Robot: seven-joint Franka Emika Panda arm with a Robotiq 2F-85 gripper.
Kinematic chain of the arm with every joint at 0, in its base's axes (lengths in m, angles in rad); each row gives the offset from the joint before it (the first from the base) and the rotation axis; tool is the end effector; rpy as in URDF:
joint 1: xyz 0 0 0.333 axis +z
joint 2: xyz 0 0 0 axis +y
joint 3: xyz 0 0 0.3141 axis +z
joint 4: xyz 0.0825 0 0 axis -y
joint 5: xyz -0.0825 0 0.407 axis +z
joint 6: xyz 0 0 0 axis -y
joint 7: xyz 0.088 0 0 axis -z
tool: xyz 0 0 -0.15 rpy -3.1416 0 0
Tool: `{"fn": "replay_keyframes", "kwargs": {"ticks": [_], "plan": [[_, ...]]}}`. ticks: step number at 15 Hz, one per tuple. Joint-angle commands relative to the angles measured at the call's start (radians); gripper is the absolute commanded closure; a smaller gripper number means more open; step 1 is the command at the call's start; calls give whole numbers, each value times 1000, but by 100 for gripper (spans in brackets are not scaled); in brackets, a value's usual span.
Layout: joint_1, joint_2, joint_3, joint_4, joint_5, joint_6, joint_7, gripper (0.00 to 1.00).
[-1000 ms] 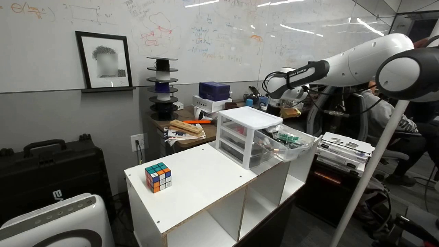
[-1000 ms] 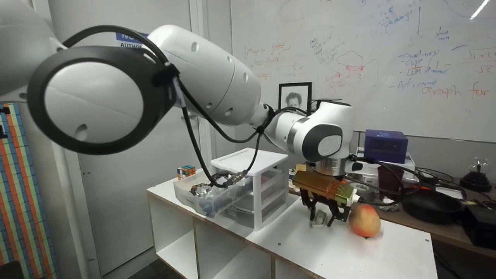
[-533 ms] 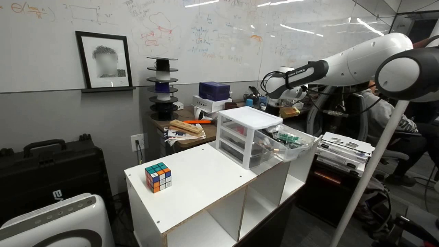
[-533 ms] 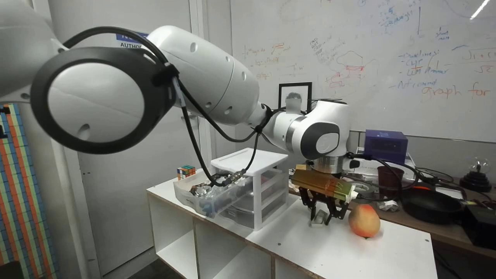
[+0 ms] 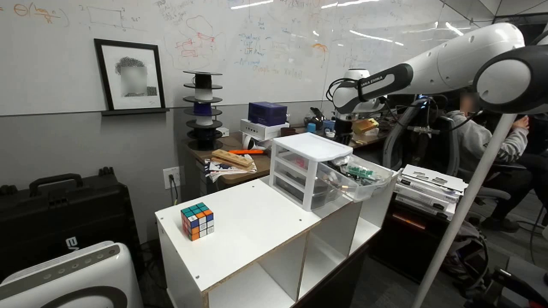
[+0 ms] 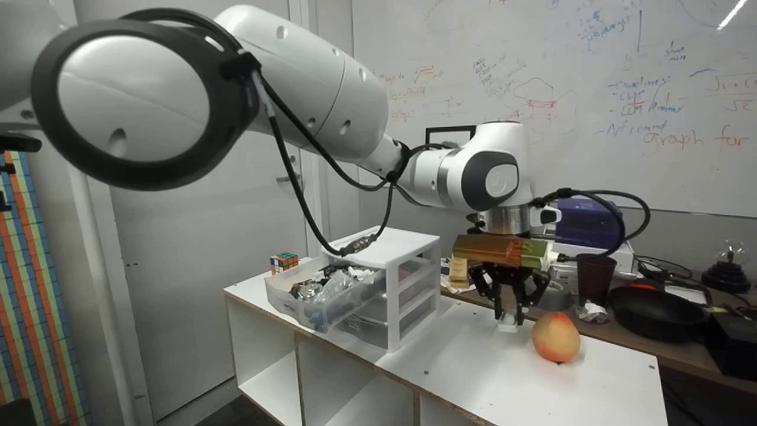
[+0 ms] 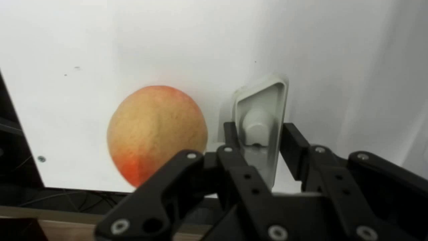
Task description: Put the plastic bag and white object in the open drawer and then close the drawer
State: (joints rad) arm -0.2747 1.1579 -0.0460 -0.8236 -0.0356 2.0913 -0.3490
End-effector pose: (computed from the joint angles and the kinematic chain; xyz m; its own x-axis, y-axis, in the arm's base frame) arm 0.7924 -0.2501 0.1578 0.9940 0.0780 0.0767 0.0695 -0.9918 0.1074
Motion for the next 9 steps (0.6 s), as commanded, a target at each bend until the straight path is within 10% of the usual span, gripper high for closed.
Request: {"fn": "replay_keyframes", "kwargs": {"ticks": [1, 9], "plan": [[43, -155, -46, -160, -42, -17, 52, 81], [147, -461, -67, -512, -161, 18, 65, 82]]}}
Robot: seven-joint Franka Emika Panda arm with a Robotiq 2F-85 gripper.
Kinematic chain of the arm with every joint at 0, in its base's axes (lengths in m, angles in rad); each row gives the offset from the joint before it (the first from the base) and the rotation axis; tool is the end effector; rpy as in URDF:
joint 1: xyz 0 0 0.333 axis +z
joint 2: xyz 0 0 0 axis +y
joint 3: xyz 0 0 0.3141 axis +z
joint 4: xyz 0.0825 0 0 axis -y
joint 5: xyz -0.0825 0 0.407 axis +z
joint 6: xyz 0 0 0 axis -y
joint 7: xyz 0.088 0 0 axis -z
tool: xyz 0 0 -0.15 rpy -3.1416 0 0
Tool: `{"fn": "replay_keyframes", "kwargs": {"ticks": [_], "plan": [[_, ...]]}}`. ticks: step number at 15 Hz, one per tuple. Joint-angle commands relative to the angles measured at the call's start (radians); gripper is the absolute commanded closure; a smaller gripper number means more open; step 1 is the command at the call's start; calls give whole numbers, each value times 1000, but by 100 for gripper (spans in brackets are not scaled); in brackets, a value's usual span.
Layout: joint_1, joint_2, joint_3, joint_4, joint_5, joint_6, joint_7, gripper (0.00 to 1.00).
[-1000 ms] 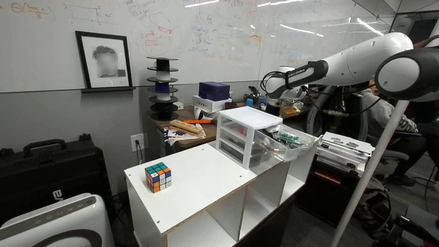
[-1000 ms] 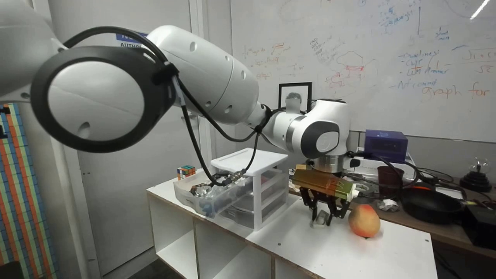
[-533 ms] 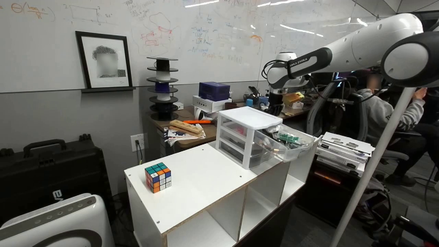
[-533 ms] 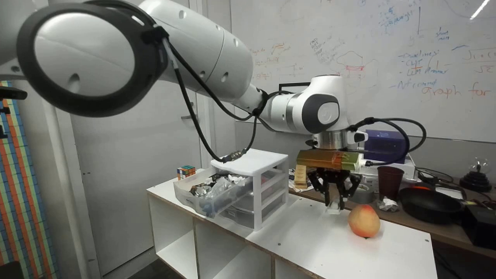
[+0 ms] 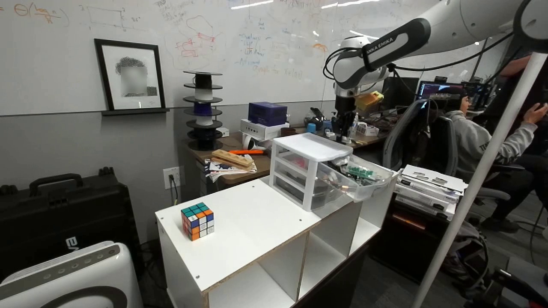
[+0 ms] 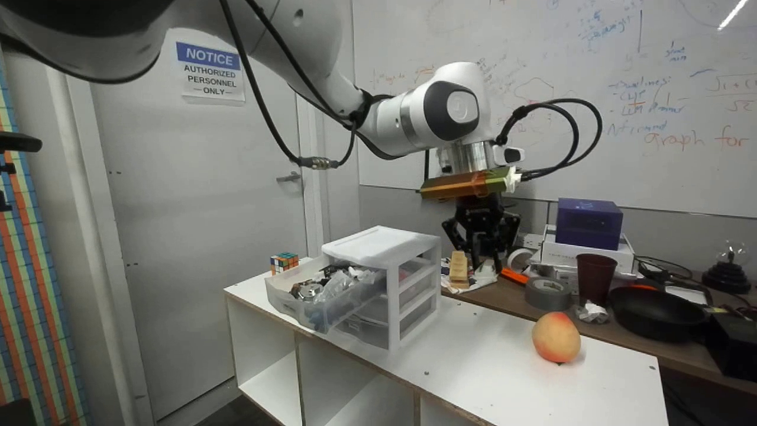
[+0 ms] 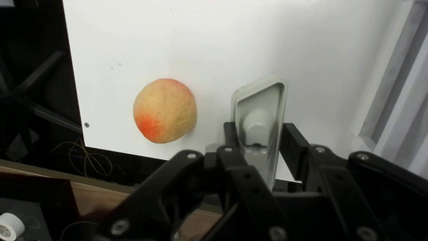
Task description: Put the plastic bag and white object in the open drawer and then close the drawer
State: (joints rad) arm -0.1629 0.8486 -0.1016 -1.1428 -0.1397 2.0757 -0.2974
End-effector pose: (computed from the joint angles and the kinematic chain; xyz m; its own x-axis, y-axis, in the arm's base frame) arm 0.7710 -0.1999 0.2498 0.9909 0.1342 0.0144 0.1279 -0.9680 0.2160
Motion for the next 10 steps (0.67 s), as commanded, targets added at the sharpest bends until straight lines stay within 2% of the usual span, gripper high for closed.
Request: {"fn": "replay_keyframes", "kwargs": {"ticks": [1, 10], "plan": [[48, -190, -11, -235, -76, 38, 18, 82], [116, -538, 22, -637, -211, 88, 9, 82]]}}
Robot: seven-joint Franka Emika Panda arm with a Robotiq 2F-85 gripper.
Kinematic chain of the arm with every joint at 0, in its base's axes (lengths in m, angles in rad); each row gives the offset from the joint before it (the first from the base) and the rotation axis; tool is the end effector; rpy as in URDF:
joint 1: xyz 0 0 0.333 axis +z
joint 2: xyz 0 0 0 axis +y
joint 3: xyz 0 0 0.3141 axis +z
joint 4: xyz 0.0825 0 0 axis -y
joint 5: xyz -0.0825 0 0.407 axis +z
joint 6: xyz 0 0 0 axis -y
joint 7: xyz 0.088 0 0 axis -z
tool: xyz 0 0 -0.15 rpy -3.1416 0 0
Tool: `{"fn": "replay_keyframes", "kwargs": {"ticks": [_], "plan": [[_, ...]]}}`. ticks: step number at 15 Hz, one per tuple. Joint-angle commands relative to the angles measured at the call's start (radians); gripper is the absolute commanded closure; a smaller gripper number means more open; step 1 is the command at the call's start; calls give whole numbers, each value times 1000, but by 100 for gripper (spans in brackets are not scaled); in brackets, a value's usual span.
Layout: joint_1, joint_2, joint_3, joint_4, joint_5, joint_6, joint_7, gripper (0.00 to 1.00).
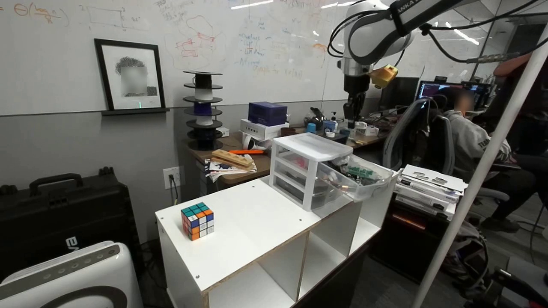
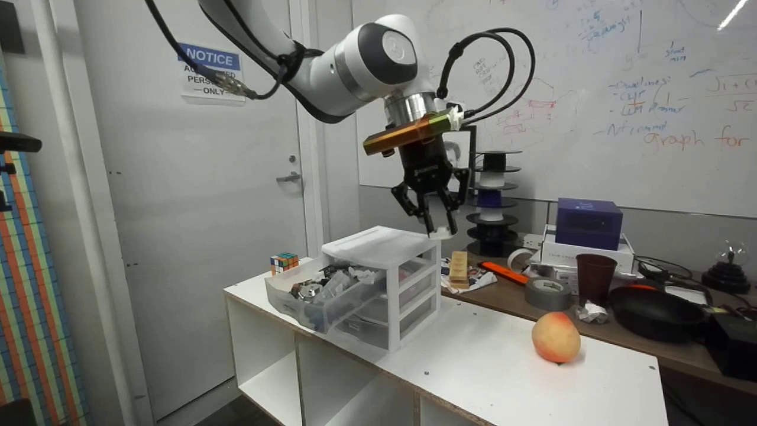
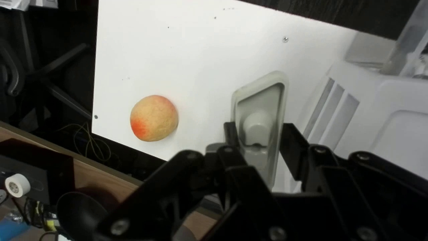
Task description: Put the plastic bag and white object in the open drawer and then close the drawer
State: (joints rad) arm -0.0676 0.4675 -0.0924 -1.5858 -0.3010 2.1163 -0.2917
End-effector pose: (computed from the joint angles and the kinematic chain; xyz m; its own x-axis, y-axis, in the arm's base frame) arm 0.7013 -0.1313 0.3218 0.9586 0.2800 -0.0510 0.2821 -0.9112 0.3004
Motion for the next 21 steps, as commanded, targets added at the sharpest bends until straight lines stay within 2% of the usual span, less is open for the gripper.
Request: {"fn": "replay_keyframes", "kwargs": {"ticks": [1, 4, 11, 13, 15, 21], "plan": [[29, -197, 19, -243, -64, 52, 1, 82], [47, -317, 52, -396, -82, 63, -12, 83], [115, -585, 152, -778, -38, 64, -17, 83], [131, -609, 162, -841, -30, 97, -27, 83], [139, -639, 163, -910, -50, 181, -11, 83], [115, -675, 126, -971, -44, 365, -9, 84]]}}
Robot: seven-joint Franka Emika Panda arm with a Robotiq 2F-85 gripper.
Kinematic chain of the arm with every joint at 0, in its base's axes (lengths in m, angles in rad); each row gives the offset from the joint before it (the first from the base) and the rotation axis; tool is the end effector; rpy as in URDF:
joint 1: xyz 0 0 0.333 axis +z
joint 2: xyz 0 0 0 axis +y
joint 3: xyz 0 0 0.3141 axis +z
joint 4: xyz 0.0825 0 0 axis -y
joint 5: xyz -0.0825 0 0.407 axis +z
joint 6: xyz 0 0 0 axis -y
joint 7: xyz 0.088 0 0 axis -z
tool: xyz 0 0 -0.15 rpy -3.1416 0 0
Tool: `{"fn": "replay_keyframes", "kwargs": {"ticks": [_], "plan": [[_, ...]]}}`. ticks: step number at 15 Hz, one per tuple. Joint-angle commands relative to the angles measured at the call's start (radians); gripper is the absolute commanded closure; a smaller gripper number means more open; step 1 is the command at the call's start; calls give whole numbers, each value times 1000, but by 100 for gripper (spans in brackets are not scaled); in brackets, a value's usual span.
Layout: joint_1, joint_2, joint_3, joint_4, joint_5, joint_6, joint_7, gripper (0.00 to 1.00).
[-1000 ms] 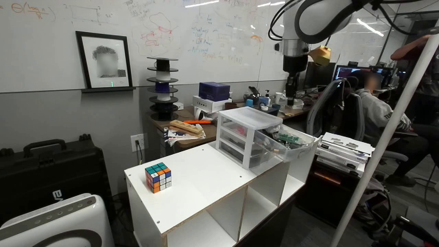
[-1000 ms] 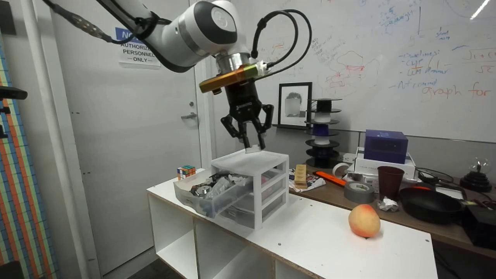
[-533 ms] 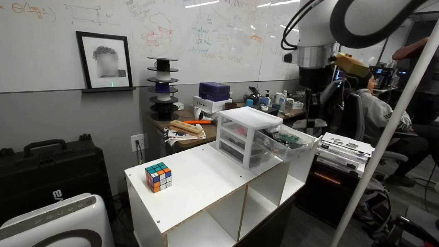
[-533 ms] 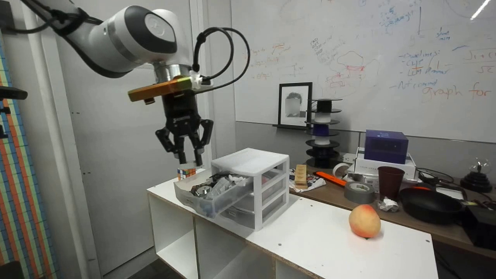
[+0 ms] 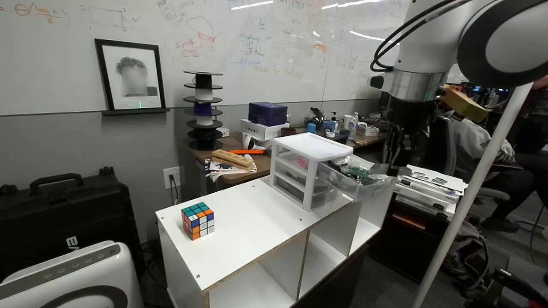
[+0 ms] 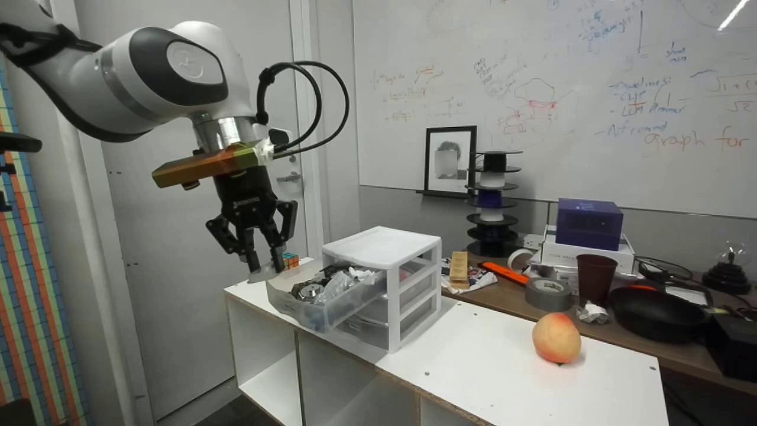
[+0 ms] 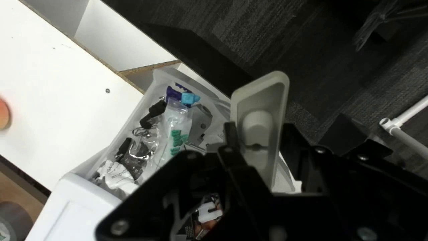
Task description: Put the plastic bag and white object in the open drawer and then close the drawer
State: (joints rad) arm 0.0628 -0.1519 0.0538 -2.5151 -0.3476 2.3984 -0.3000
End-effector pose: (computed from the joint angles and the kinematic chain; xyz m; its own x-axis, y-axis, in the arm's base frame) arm 0.4716 0.0419 0.2788 0.7875 0.6122 -0.0710 0.6095 -0.7567 0.2364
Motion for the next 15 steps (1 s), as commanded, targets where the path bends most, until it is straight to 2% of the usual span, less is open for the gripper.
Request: {"fn": "replay_keyframes", "kwargs": {"ticks": [1, 8, 15], "plan": [[-21, -57, -27, -38, -1, 100, 9, 84], [-66, -62, -70, -114, -12, 272, 10, 84], [-75, -87, -76, -194, 4, 371, 10, 84]]}}
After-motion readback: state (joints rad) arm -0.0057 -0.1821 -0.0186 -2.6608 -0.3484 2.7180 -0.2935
